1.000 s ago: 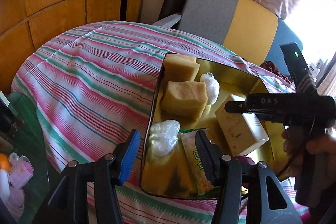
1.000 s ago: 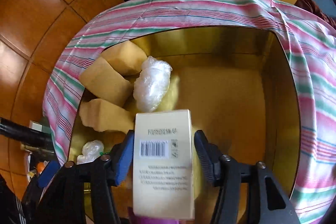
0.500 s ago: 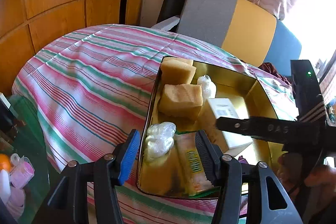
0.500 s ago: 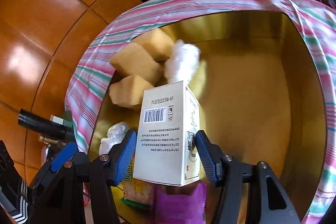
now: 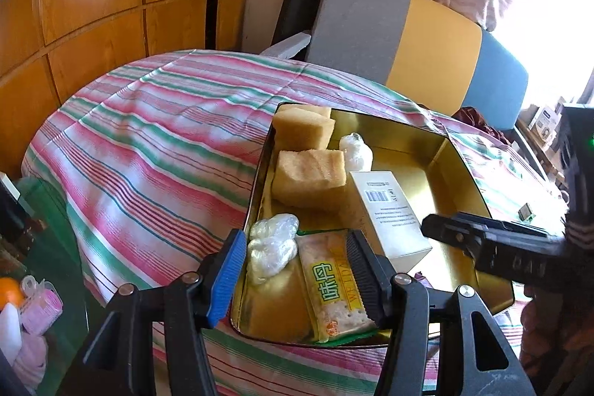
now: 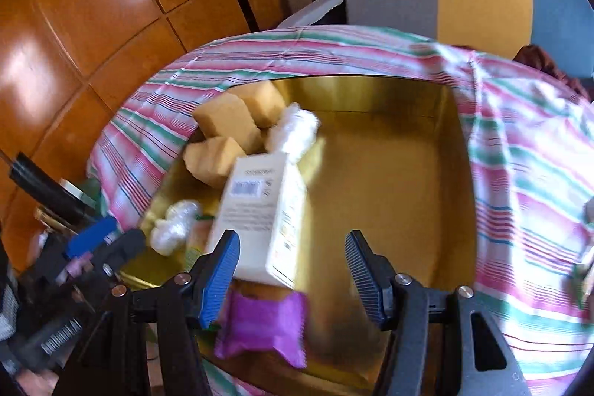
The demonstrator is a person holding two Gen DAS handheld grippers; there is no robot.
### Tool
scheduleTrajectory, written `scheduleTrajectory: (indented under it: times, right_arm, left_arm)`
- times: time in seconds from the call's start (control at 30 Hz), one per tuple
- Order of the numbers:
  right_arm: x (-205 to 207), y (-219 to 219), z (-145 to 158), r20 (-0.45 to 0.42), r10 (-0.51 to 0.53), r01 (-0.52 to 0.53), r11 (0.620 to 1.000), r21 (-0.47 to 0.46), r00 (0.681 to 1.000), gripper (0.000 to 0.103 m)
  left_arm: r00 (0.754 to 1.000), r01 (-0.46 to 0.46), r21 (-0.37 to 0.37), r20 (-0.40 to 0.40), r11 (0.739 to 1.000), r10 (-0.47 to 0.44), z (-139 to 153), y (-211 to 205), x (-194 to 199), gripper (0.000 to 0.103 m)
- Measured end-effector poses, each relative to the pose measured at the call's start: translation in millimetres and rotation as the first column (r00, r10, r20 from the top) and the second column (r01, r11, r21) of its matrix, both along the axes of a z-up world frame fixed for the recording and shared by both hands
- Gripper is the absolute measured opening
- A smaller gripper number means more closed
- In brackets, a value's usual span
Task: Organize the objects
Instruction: 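Lower the white box into the gold tray and open the right gripper, then move both tools back toward the biscuit pack and purple packet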
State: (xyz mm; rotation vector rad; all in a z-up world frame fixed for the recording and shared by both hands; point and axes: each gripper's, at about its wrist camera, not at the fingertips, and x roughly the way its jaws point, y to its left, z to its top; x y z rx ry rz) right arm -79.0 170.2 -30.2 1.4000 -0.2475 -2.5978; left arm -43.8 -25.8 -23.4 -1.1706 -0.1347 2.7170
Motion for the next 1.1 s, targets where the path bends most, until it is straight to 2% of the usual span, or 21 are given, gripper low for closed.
scheduleTrajectory:
  times: [0.3,0.63,0.87,1.1]
  right_arm:
    - [38,43,4,-0.034,-0.067,0.070,0.993,0.090,0.997,0.060]
    - [72,122,7,-0.025,-0.211,0.212,0.964,0.159,0.977,0.060]
    - [95,191,13,-0.017,-0.337,0.332,0.916,0.225,0.941,0.060]
    - [122,265,22,-0.034,-0.478,0.465,0.834,0.296,0.878,0.060]
  left_arm:
    - [0.998,0.049,-0.052,-0.041,0.997,-0.051,7,21,11,0.057]
    - [0.993,0.112,-0.064,-0.039,0.992,-0.114,9,47,18,0.057]
    - [0.981,0.184,-0.088,-0.047,0.979,-0.189,16,76,22,0.057]
    - [0.958,0.274,-0.110,-0.052,0.955,-0.281,22,114,23,0.057]
